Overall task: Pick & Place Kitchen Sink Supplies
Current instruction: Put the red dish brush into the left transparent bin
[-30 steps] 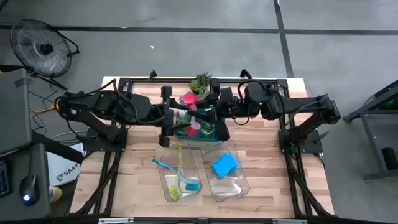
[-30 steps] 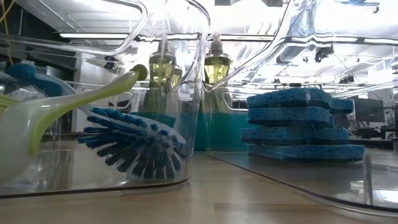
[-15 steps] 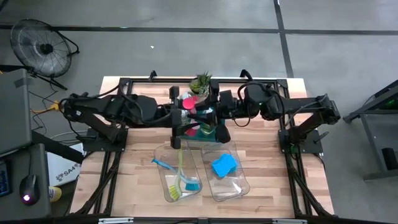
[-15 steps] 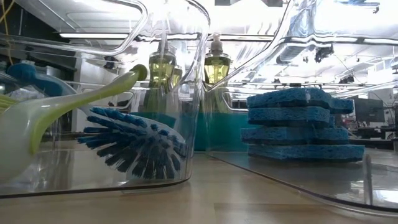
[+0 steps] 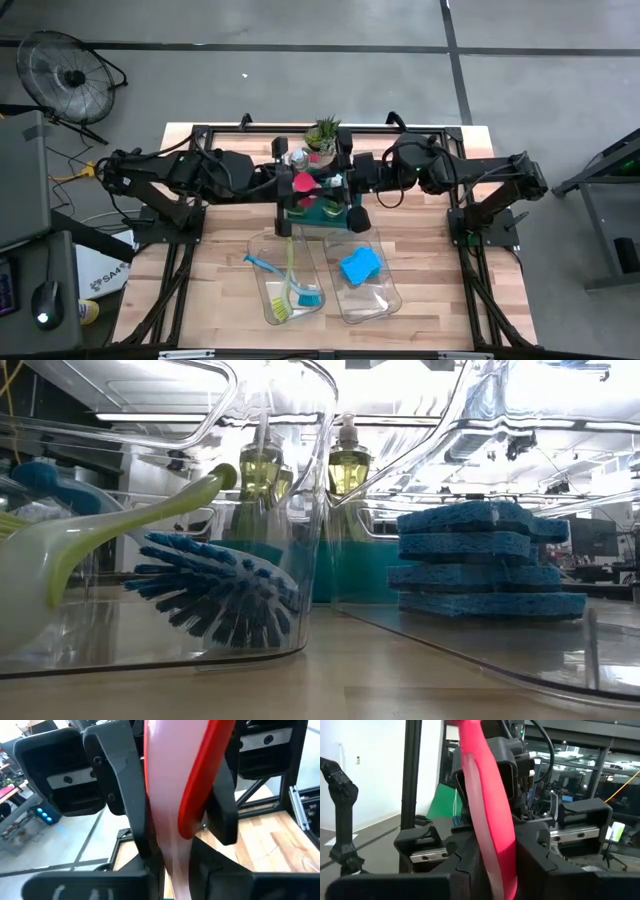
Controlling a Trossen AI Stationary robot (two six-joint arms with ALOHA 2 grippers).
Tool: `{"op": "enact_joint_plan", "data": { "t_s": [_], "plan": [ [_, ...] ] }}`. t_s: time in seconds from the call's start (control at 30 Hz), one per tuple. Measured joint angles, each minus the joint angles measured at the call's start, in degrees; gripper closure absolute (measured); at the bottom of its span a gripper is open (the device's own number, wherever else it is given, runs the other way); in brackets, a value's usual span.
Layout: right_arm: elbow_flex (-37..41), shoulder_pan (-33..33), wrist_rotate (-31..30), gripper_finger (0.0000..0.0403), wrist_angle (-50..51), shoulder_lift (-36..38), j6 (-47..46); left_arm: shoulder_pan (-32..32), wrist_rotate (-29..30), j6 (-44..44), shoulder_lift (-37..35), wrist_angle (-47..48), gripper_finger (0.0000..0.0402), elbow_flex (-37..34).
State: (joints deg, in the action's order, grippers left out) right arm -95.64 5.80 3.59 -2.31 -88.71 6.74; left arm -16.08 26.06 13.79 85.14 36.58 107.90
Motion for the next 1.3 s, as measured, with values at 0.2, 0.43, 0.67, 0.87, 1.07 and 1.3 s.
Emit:
{"op": "enact_joint_plan", "data": {
  "t_s": [0.2, 0.43, 0.67, 0.87, 1.07, 1.3],
  "plan": [
    [0.06, 0.0, -0.03, 0.0296, 0.36, 0.0, -1.42, 0.0, 0.5, 2.22, 0.0, 0.64, 0.0359, 0.02],
    [0.21, -1.19, -0.43, 0.0261, 2.27, 1.53, -6.01, 0.05, 2.05, 2.96, -0.17, 1.09, 0.0363, 0.07],
    [-0.11, -3.21, -4.64, 0.0218, 5.43, 7.15, -5.97, -0.21, 0.95, 2.15, -0.94, 4.72, 0.0364, -0.09],
    [-0.07, -3.78, -7.76, 0.0202, 10.14, 11.82, -5.08, -0.02, 0.41, -4.18, -1.56, 6.71, 0.0364, -0.02],
    [-0.11, -3.91, -12.41, 0.0203, 18.39, 16.64, -5.35, -0.9, -2.15, -12.19, -1.53, 13.39, 0.0364, -0.04],
    [0.02, -3.73, -13.61, 0.0203, 25.34, 18.7, -7.31, -4.44, 0.66, -16.17, -2.05, 14.53, 0.0364, -2.98]
  ]
}}
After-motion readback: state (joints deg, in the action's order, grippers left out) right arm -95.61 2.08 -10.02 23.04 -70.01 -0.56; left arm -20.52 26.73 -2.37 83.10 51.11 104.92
